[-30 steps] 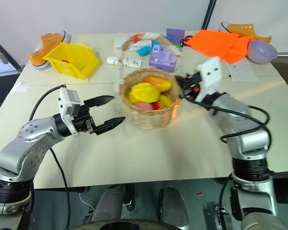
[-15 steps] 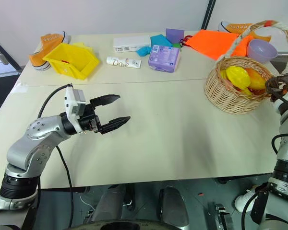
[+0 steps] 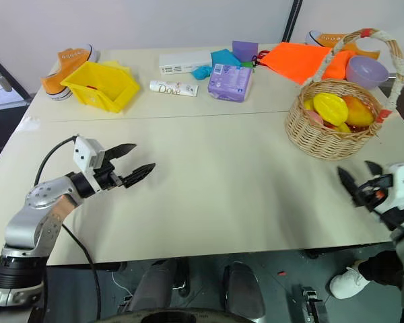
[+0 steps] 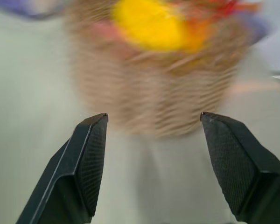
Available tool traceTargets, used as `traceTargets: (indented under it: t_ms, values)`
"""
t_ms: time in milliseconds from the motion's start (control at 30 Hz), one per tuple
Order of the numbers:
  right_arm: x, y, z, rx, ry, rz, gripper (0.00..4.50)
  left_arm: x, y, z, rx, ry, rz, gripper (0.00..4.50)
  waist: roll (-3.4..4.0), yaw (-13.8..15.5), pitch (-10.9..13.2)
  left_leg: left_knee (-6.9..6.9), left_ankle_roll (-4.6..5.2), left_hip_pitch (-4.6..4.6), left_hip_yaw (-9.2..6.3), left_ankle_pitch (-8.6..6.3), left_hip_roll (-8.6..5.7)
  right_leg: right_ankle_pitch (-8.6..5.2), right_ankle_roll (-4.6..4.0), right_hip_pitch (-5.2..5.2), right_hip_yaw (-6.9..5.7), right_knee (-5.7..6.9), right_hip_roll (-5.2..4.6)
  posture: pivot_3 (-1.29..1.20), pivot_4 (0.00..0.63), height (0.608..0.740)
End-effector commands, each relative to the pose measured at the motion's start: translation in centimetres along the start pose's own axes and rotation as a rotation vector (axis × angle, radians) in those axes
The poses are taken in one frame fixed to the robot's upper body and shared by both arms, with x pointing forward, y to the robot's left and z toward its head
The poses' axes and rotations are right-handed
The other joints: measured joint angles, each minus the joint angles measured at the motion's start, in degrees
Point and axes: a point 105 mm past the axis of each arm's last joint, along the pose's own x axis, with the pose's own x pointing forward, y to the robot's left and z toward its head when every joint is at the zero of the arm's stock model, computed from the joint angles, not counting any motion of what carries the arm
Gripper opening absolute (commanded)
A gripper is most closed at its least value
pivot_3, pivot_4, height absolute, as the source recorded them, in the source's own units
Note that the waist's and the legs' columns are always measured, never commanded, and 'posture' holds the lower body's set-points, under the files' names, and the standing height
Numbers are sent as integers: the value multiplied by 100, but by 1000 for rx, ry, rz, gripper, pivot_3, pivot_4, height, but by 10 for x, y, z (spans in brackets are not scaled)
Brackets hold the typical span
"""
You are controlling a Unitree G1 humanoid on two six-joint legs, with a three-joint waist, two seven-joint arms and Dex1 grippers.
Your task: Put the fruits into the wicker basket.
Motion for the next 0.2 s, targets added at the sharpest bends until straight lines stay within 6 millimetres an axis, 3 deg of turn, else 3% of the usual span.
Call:
traceTargets:
  t_ms: [33, 200]
  values:
    - [8, 47, 13, -23, -56, 204, 3285, -17, 18, -16, 11, 19, 116, 4500, -1, -44, 0, 0, 0, 1, 0, 0, 3, 0, 0, 0, 0, 0, 1, 0, 150, 723]
    - [26, 80, 5, 7, -62, 308, 3285, -35, 23, -38, -11, 56, 197, 4500, -6, -33, -1, 2, -2, -4, -2, -1, 4, 0, -2, -6, 0, 0, -2, 0, 150, 723]
